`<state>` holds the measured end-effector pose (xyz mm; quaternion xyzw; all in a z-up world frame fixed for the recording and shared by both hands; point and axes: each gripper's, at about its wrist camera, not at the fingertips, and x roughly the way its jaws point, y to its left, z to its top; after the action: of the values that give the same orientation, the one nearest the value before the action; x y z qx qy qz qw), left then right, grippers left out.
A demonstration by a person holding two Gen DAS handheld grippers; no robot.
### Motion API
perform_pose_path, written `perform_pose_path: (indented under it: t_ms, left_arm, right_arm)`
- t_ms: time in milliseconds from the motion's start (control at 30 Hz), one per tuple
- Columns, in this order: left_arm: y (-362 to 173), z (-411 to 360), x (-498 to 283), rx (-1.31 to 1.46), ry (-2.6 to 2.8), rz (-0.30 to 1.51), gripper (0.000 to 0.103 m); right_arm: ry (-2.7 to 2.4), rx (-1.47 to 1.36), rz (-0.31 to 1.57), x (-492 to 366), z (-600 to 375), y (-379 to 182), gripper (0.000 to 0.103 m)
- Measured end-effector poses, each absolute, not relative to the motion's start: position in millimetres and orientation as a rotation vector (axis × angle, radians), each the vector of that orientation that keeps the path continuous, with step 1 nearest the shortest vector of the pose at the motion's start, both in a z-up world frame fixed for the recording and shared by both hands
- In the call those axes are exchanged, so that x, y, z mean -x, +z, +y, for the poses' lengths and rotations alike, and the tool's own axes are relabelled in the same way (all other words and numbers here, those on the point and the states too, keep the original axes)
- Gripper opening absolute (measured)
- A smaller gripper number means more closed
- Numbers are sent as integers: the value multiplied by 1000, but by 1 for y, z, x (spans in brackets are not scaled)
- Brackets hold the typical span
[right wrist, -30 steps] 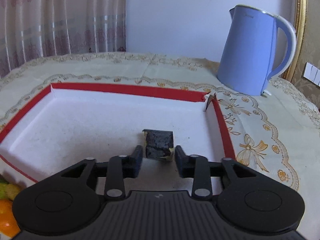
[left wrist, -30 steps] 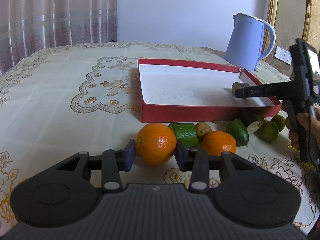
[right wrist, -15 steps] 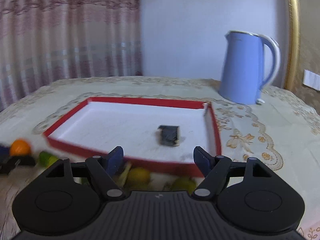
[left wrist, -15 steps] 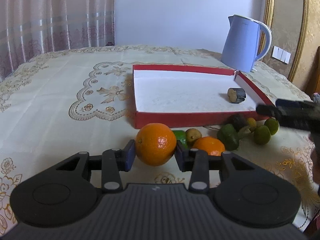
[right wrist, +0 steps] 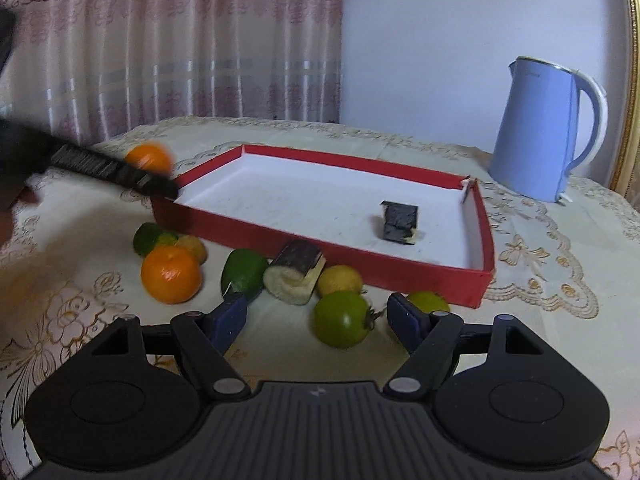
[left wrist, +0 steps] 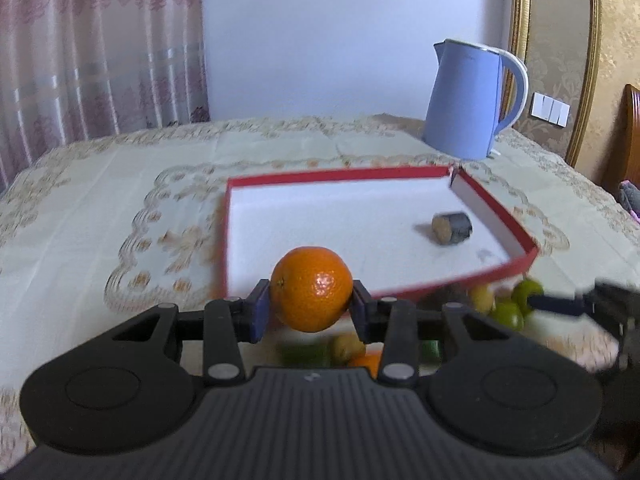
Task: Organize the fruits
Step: 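Lift the orange with the left tool and release it inside the tray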
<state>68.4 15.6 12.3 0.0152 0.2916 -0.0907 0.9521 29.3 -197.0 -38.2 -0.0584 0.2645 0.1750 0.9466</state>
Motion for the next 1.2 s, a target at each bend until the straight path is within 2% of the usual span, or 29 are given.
perform_pose_path:
  t_ms: [433, 733, 833, 900, 1000, 1200]
  left_arm:
    - [-4, -1, -180, -24, -89, 682, 38]
    - [-28, -1, -216, -30, -41, 738, 38]
    - [-30, 0, -218, -44, -16, 716, 51]
    - [-30, 1, -217, -50, -10, 704, 69]
    - [-28, 0, -217, -74, 9, 687, 73]
    - [-20, 1, -206, -73, 1, 673, 77]
  right_arm:
    - [360, 127, 528, -27, -197, -45, 77]
    - [328, 174, 513, -24, -190, -44, 84]
    - [322, 183, 518, -25, -189, -44, 84]
    - [325, 182, 526, -26, -189, -45, 84]
    - [323, 177, 535, -28, -190, -46, 84]
    - [313, 184, 534, -27, -189, -46, 86]
